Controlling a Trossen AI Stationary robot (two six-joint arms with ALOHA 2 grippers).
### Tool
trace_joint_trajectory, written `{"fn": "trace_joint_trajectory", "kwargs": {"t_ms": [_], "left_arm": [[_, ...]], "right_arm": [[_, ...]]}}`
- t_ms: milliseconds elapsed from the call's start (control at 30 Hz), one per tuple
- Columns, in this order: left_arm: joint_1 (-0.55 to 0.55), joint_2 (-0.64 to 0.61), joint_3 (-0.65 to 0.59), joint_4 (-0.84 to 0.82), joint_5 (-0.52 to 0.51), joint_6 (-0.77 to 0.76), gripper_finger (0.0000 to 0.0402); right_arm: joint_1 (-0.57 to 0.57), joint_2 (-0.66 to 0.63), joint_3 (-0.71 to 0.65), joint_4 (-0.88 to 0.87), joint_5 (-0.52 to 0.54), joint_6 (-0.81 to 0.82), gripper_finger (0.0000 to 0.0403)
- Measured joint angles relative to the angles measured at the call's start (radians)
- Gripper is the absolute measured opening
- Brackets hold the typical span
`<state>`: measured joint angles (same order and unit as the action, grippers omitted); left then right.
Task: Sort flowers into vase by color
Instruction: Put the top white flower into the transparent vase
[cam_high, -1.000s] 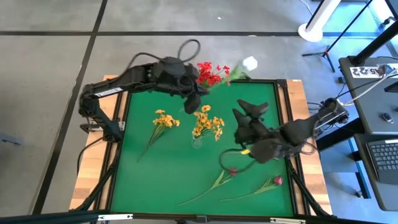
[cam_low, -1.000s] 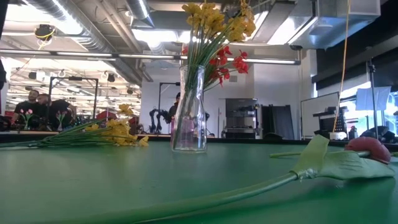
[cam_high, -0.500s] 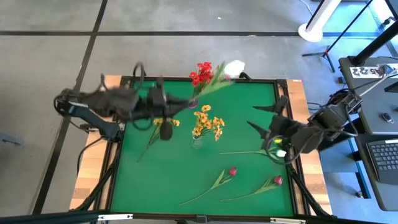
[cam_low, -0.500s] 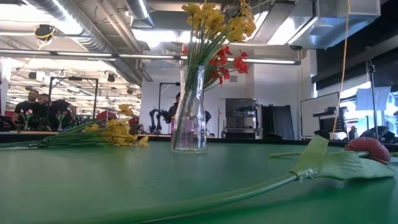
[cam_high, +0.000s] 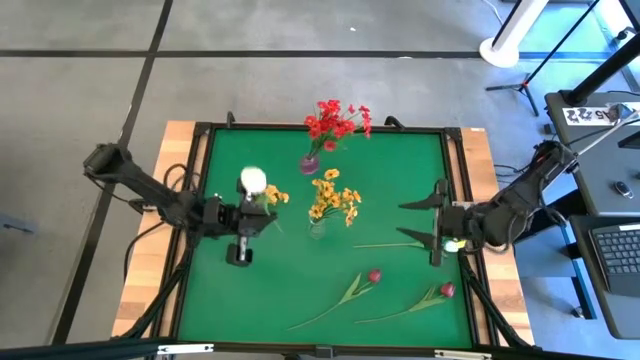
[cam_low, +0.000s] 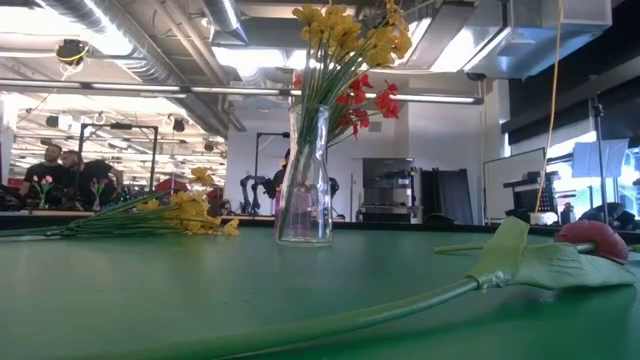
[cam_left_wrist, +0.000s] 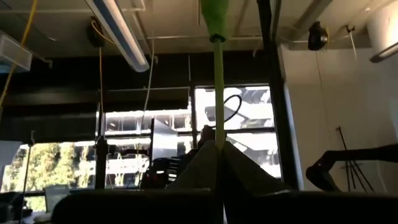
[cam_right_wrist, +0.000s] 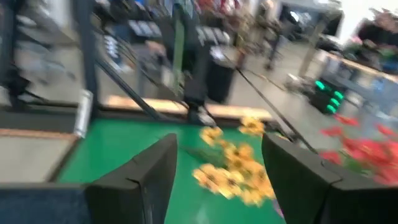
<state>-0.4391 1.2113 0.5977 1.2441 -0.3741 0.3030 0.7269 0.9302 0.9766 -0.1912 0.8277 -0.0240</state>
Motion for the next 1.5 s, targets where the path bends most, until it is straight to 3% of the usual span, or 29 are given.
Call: {"fn": "trace_joint_trajectory", "kwargs": {"t_ms": [167,333,667,833,1100,1500], "left_arm": [[0.039,0.145,-0.125,0.323,0.010,0.012,0.0000],[0.146,0.274,-0.088,0.322,0.051,-0.091,0.0000],[0.289,0.465,0.019,0.320,0.129,-0.207,0.0000],[0.301,0.516,0.025,0.318,0.126,-0.223,0.0000],[0.302,0.571,0.025,0.297,0.038,-0.223,0.0001],[0.250,0.568,0.025,0.203,-0.024,-0.196,0.0041]], "right_arm": [[0.000,-0.048,-0.129,0.257,-0.083,-0.086,0.0232],[-0.001,-0.075,-0.193,0.362,-0.092,-0.113,0.0232],[-0.001,-0.078,-0.219,0.349,-0.093,-0.093,0.0232],[-0.001,-0.078,-0.219,0.345,-0.095,-0.093,0.0232],[-0.001,-0.078,-0.219,0.323,-0.095,-0.093,0.0232],[-0.001,-0.078,-0.219,0.321,-0.095,-0.093,0.0232]]}}
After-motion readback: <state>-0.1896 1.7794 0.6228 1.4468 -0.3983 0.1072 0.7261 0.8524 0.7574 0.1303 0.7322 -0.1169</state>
